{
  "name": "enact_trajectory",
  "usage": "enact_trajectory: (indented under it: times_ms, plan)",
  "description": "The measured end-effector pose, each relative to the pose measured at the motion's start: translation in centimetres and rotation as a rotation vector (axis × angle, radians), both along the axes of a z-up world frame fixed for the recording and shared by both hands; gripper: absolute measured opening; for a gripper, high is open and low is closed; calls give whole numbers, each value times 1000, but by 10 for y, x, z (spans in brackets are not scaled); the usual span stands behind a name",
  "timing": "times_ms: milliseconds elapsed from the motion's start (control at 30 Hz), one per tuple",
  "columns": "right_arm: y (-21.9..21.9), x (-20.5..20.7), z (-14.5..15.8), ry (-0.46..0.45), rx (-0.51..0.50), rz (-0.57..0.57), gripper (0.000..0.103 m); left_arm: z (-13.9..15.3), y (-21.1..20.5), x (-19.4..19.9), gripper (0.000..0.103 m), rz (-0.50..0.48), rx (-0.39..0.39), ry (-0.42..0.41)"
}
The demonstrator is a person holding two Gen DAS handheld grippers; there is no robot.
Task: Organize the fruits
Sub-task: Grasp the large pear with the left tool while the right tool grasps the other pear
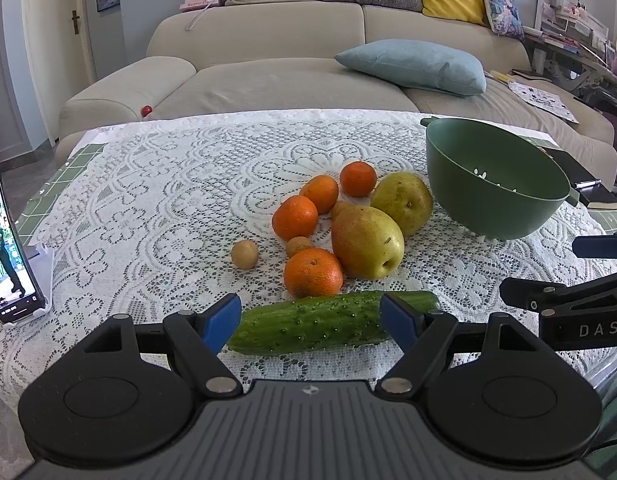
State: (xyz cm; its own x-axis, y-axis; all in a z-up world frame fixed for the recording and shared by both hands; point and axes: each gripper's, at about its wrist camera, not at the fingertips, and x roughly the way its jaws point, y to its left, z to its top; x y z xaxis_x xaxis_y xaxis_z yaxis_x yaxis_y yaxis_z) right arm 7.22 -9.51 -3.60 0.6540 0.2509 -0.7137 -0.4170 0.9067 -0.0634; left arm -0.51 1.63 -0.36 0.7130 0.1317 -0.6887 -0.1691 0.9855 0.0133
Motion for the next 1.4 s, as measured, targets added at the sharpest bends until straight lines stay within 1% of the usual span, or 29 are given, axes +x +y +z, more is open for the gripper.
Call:
enact_trajectory:
  times_ms: [200, 333, 433, 467, 500, 533, 567, 667, 700, 733, 767, 867, 933, 1000, 1067, 1133, 1300, 1400]
  plan:
    - [0, 2, -1, 6, -3, 4, 99, 0, 0, 2, 91, -6, -10, -7]
    - [-1, 3, 2, -21, 34, 57, 99, 0, 2, 7, 85, -27, -29, -5]
    - [2, 7, 2, -41, 41, 100, 99, 0, 6, 14, 73, -38, -80, 4]
    - [4, 11, 2, -37, 34, 114, 98, 0, 8, 17, 71, -44, -103, 7]
    - [5, 14, 1, -32, 29, 128, 97, 1, 9, 21, 70, -53, -120, 6]
    - [6, 17, 0, -29, 28, 147, 90, 2, 9, 23, 68, -60, -127, 5]
    - [7, 19, 0, -25, 32, 168, 85, 3, 8, 27, 68, -69, -127, 6]
    - [12, 29, 2, -26, 31, 220, 83, 6, 4, 38, 68, -101, -125, 23]
    - [16, 31, 4, -36, 19, 246, 80, 5, 4, 43, 68, -108, -134, 36]
    - [19, 32, 6, -43, 8, 270, 72, 5, 5, 48, 68, -117, -144, 56]
    - [23, 34, 8, -49, -6, 299, 67, 5, 5, 54, 68, -129, -153, 75]
    - [34, 40, 10, -83, -67, 405, 62, 4, 6, 69, 68, -174, -163, 128]
    - [39, 44, 9, -105, -111, 478, 60, 1, 6, 78, 68, -194, -153, 159]
    - [44, 48, 6, -132, -147, 543, 56, -1, 4, 87, 68, -210, -126, 185]
    - [49, 49, 2, -171, -188, 620, 56, -4, 2, 93, 69, -230, -102, 197]
    - [56, 49, -5, -218, -248, 674, 56, -7, 2, 98, 70, -244, -96, 201]
    - [62, 58, -26, -280, -364, 725, 56, -17, 6, 108, 72, -241, -124, 195]
    - [69, 59, -38, -335, -436, 750, 56, -22, 4, 114, 78, -244, -111, 193]
